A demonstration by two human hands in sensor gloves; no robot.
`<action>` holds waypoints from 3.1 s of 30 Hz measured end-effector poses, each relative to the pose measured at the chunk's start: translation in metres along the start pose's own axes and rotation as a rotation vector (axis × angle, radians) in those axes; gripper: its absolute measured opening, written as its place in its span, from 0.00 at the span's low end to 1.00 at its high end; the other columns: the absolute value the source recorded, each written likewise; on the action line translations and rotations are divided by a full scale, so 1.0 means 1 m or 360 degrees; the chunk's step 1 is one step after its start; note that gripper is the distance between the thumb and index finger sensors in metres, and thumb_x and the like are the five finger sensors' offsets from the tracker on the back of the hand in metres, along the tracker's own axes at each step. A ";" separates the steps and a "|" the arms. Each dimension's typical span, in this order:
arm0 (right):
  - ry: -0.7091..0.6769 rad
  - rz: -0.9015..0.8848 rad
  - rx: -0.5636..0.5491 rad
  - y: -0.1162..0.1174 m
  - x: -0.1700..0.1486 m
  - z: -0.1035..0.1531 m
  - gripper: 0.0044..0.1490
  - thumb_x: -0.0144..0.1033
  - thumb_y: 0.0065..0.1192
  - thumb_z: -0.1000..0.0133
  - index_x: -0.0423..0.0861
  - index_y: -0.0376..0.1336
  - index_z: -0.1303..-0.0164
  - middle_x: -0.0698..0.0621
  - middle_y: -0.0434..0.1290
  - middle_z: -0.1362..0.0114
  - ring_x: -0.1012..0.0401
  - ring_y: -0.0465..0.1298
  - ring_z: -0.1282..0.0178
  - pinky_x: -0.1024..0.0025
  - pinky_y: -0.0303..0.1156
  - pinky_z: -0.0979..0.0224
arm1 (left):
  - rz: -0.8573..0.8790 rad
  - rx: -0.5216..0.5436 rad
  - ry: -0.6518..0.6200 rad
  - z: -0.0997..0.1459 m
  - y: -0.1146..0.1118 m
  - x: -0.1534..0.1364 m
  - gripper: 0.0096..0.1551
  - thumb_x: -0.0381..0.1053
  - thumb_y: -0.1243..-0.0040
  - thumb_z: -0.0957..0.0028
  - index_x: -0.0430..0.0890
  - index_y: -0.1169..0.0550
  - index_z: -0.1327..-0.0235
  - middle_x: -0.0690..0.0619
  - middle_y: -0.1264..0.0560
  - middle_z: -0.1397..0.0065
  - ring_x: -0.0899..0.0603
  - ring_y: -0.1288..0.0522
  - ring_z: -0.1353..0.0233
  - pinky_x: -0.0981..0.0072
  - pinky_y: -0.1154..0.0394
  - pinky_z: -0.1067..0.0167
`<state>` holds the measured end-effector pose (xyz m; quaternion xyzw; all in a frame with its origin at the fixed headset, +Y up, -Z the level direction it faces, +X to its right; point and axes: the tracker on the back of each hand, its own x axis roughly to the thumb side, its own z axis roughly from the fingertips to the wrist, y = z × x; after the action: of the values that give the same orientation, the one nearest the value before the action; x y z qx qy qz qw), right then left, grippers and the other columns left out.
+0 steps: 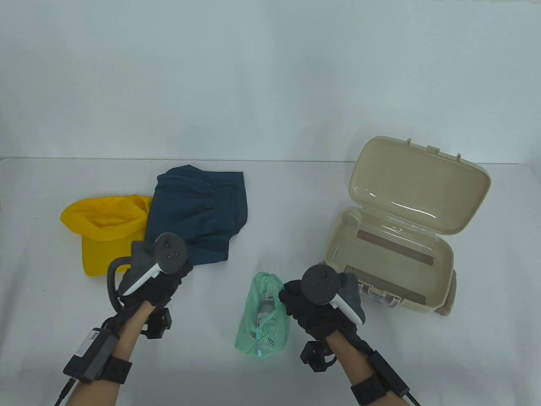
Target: Pack suitcase
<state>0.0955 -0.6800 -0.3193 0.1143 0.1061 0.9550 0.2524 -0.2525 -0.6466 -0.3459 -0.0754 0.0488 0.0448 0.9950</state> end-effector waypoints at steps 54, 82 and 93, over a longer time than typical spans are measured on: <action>-0.0011 0.0043 -0.0010 0.004 0.002 0.001 0.27 0.50 0.57 0.41 0.42 0.71 0.45 0.54 0.84 0.53 0.62 0.85 0.57 0.63 0.81 0.48 | 0.1037 -0.0217 -0.0401 0.035 -0.016 0.072 0.27 0.52 0.42 0.44 0.44 0.27 0.33 0.47 0.20 0.42 0.52 0.14 0.58 0.68 0.15 0.57; 0.0073 -0.0079 -0.0065 0.001 -0.003 -0.002 0.27 0.51 0.57 0.41 0.42 0.71 0.46 0.55 0.84 0.55 0.63 0.85 0.59 0.64 0.81 0.50 | 0.0242 -0.0117 -0.0602 0.058 -0.063 0.142 0.23 0.50 0.40 0.43 0.41 0.25 0.39 0.44 0.18 0.46 0.51 0.13 0.61 0.67 0.14 0.60; 0.0019 -0.0037 -0.0072 0.001 0.001 0.000 0.27 0.51 0.57 0.41 0.42 0.71 0.46 0.55 0.84 0.55 0.63 0.85 0.60 0.64 0.81 0.49 | 0.0027 -0.0246 -0.0675 0.049 -0.065 0.178 0.23 0.53 0.36 0.45 0.42 0.21 0.42 0.46 0.16 0.51 0.52 0.13 0.66 0.67 0.15 0.65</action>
<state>0.0940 -0.6807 -0.3188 0.1015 0.0875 0.9548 0.2654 -0.0649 -0.6884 -0.3071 -0.1400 -0.1644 0.0715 0.9738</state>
